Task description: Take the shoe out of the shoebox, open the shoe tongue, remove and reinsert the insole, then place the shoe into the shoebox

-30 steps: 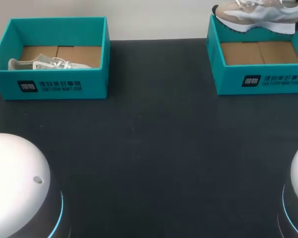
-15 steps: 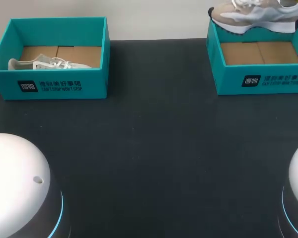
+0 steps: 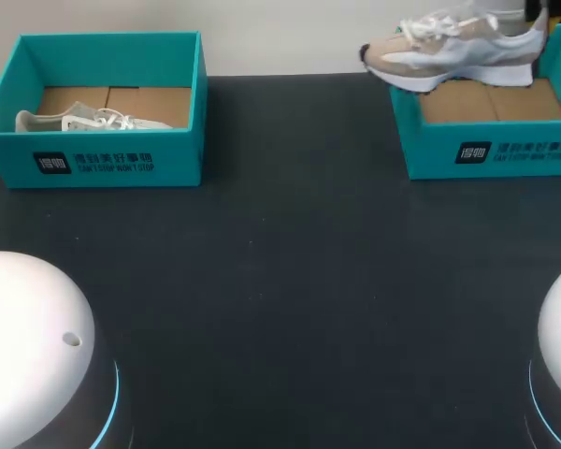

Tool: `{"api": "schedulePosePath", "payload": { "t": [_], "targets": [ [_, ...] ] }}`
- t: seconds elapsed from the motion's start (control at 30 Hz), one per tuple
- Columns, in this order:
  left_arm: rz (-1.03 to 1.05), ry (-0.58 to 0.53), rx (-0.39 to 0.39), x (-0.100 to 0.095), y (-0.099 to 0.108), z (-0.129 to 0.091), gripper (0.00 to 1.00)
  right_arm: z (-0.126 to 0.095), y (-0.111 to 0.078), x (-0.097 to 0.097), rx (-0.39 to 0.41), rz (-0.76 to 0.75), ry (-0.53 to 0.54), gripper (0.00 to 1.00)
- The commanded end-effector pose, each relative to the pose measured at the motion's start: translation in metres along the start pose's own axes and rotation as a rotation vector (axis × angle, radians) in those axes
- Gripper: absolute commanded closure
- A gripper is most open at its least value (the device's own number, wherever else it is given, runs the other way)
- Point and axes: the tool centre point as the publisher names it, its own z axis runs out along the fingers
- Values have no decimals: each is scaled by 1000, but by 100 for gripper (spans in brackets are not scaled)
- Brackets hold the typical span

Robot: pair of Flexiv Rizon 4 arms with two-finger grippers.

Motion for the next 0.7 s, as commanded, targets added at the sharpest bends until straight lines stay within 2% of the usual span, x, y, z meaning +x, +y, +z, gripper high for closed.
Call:
{"api": "schedulePosePath", "payload": {
  "t": [0.03,0.2,0.4,0.6,0.7],
  "targets": [
    [0,2,0,0,0,-1,0,-23,-46,15,-61,0,-48,100],
    [0,2,0,0,0,-1,0,-42,-80,40,-80,11,-73,100],
    [0,2,0,0,0,-1,0,-56,-124,78,-96,-14,-75,100],
    [0,2,0,0,0,-1,0,-65,-175,114,-102,14,-44,100],
    [0,2,0,0,0,-1,0,-69,-206,127,-92,27,-83,100]
  ]
}}
